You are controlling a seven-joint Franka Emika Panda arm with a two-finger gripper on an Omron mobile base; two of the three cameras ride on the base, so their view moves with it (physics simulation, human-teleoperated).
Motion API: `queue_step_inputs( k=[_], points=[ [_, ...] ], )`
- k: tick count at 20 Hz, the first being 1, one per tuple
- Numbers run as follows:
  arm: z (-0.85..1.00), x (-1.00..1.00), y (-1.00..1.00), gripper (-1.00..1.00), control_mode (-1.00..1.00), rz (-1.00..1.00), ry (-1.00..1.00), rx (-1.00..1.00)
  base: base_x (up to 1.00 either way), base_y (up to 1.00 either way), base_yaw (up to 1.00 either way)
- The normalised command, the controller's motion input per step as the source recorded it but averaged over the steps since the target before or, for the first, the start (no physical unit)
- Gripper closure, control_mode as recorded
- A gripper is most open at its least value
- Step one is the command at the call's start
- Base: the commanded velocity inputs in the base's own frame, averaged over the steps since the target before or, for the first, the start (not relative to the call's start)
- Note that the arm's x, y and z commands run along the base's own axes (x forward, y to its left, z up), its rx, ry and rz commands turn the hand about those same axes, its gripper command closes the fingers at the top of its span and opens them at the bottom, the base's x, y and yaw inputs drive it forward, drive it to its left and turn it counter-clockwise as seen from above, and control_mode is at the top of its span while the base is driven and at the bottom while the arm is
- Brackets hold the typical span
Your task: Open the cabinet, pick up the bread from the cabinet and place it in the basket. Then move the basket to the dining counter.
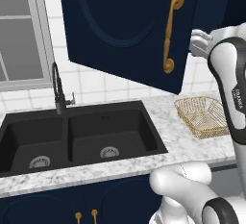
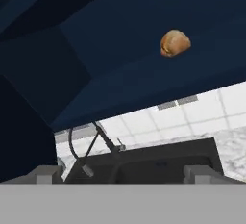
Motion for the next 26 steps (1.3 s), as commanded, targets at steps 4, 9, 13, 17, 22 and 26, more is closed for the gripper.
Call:
queue_step_inputs(
  k=[4, 9, 13, 17, 22, 26],
  points=[
    [-0.32, -1.0, 1.0, -1.0, -1.0, 0.26, -0.26, -0.27, 0.0, 0.0, 0.0],
    [-0.07, -0.6, 1.0, -1.0, -1.0, 0.16, -0.09, -0.39, 0.0, 0.0, 0.0],
    [0.08, -0.39, 1.0, -1.0, -1.0, 0.02, 0.0, -0.39, 0.0, 0.0, 0.0],
    [0.2, -0.17, 0.77, -1.0, -1.0, -0.12, 0.0, -0.21, 0.0, 0.0, 0.0],
    [0.21, 0.17, -0.86, -1.0, -1.0, -0.29, 0.0, 0.0, 0.0, 0.0, 0.0],
    [0.13, 0.52, -0.98, -1.0, -1.0, -0.26, 0.0, 0.0, 0.0, 0.0, 0.0]
  ],
)
